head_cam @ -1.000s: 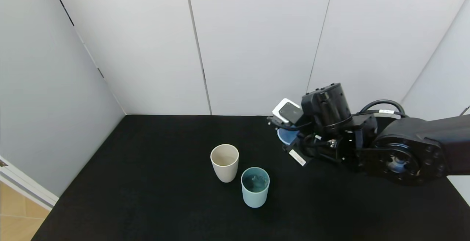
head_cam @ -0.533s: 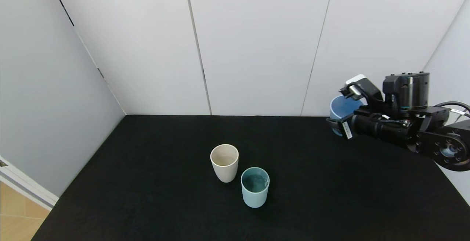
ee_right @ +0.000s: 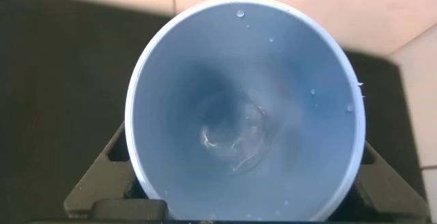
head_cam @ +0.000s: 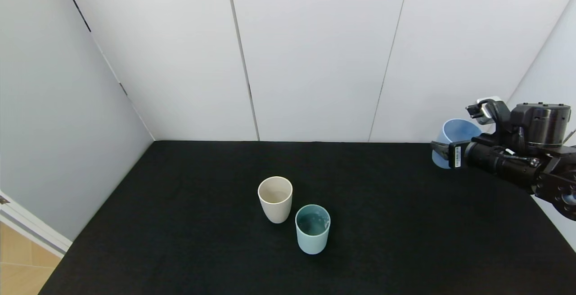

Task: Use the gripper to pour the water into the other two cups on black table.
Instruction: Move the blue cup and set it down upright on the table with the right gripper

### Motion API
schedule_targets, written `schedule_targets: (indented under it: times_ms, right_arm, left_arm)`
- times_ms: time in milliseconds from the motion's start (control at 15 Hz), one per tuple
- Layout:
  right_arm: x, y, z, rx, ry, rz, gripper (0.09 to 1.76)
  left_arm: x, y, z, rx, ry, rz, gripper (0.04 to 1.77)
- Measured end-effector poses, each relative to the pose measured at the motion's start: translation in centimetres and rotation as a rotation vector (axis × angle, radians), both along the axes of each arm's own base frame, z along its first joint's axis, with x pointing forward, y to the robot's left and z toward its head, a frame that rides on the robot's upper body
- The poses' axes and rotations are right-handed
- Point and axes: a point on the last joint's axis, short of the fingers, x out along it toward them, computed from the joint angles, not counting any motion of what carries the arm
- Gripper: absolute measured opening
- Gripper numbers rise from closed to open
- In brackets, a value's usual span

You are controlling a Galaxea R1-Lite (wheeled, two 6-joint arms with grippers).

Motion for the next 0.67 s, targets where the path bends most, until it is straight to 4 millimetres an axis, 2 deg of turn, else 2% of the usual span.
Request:
schedule_targets:
  times_ms: [133, 400, 667]
  right_arm:
    - [0.0, -0.6, -1.3, 0.004, -0.021, -0.013, 1.32]
    - [0.1, -0.8, -4.7, 0.035, 0.067, 0.003, 1.32]
    - [0.3, -0.7, -6.1, 0.043, 0.107, 0.020, 1.32]
  left_arm:
    - [0.0, 0.0, 0.0, 0.000, 0.000, 0.000, 1.72]
    - [0.0, 0.0, 0.0, 0.000, 0.000, 0.000, 1.72]
    - [0.0, 0.0, 0.0, 0.000, 0.001, 0.000, 1.72]
